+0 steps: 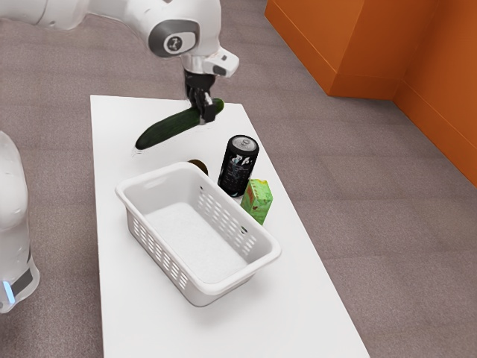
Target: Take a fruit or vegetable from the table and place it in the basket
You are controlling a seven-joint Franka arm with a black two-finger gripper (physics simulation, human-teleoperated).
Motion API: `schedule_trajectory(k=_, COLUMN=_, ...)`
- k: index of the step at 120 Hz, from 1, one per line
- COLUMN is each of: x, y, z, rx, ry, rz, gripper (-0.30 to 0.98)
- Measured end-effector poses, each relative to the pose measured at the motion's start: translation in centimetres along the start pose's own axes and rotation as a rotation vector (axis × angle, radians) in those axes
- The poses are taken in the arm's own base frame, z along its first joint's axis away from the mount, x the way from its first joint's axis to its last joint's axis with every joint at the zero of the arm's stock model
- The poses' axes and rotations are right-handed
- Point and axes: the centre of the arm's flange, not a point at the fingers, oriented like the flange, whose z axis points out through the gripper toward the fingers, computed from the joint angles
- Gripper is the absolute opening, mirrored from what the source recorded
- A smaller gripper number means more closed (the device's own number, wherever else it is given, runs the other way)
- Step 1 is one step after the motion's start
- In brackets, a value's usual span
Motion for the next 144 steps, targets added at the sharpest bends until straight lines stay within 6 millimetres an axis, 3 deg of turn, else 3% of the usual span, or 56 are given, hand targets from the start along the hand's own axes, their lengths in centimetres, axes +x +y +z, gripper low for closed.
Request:
schedule_trajectory(k=10, x=-0.5, y=2.0, z=-4.4, rx=0.009, ry=0.044, rz=0.044, gripper=0.22)
schedule_trajectory(k=23, x=-2.2, y=7.1, z=-9.9, rx=0.039, ry=0.090, rz=0.146, gripper=0.22)
schedule_trajectory(k=29, x=-2.7, y=9.9, z=-11.4, rx=0.056, ry=0.094, rz=0.201, gripper=0.23)
schedule_trajectory(k=40, x=-3.6, y=15.1, z=-12.6, rx=0.085, ry=0.079, rz=0.302, gripper=0.21)
schedule_trajectory(k=53, x=-3.2, y=21.2, z=-11.1, rx=0.099, ry=0.023, rz=0.423, gripper=0.21)
schedule_trajectory(k=66, x=-3.0, y=24.2, z=-9.2, rx=0.096, ry=-0.029, rz=0.489, gripper=0.21)
schedule_trajectory(k=77, x=-3.3, y=26.6, z=-9.0, rx=0.090, ry=-0.039, rz=0.543, gripper=0.21)
schedule_trajectory(k=90, x=-3.4, y=28.5, z=-8.7, rx=0.086, ry=-0.049, rz=0.583, gripper=0.21)
schedule_trajectory(k=116, x=-0.5, y=30.6, z=-7.0, rx=0.052, ry=-0.085, rz=0.622, gripper=0.21)
schedule_trajectory(k=130, x=-1.4, y=33.1, z=-7.1, rx=0.051, ry=-0.076, rz=0.672, gripper=0.19)
schedule_trajectory(k=144, x=-1.5, y=33.5, z=-7.1, rx=0.050, ry=-0.070, rz=0.681, gripper=0.18)
